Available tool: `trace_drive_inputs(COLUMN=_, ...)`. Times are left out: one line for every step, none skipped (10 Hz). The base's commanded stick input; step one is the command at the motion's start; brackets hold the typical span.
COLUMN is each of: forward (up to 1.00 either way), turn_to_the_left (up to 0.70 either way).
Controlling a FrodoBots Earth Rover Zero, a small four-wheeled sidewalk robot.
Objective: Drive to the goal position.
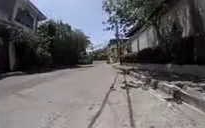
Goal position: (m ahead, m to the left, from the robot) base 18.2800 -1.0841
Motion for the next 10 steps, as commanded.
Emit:
trace_drive_inputs(forward=1.0, turn_to_the_left=0.06)
trace_drive_inputs(forward=1.0, turn_to_the_left=0.06)
trace_drive_inputs(forward=1.0, turn_to_the_left=-0.21)
trace_drive_inputs(forward=1.0, turn_to_the_left=-0.34)
trace_drive_inputs(forward=1.0, turn_to_the_left=-0.18)
trace_drive_inputs(forward=1.0, turn_to_the_left=0.04)
trace_drive_inputs(forward=1.0, turn_to_the_left=0.06)
trace_drive_inputs(forward=1.0, turn_to_the_left=0.06)
trace_drive_inputs(forward=1.0, turn_to_the_left=0.06)
trace_drive_inputs(forward=1.0, turn_to_the_left=-0.34)
